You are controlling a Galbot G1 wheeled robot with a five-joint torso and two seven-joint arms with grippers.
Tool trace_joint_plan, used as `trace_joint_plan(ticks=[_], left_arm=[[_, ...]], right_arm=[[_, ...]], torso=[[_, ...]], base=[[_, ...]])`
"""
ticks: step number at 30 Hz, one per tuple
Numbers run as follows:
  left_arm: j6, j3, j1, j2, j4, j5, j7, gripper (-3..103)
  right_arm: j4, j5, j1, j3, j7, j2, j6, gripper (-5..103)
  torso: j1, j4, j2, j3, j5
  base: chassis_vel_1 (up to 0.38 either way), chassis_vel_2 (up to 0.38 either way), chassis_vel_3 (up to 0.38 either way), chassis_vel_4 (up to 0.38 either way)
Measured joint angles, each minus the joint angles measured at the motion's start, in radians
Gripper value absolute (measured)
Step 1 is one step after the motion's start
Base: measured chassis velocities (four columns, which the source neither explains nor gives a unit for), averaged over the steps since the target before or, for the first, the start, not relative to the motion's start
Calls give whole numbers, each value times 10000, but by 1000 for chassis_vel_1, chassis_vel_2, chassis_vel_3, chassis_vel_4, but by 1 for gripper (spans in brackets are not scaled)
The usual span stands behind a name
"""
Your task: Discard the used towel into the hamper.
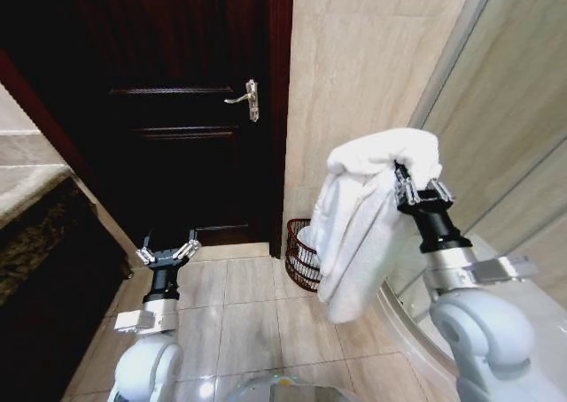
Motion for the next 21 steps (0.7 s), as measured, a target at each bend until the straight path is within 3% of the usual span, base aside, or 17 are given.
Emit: trace_joint_plan(ticks=[21], left_arm=[[-687, 340, 122, -181, 589, 363, 172, 100]], right_arm=[[-28, 100, 23, -63, 493, -303, -102, 21]], torso=[[344, 1, 836, 492, -3]], base=[[0, 0, 0, 0]])
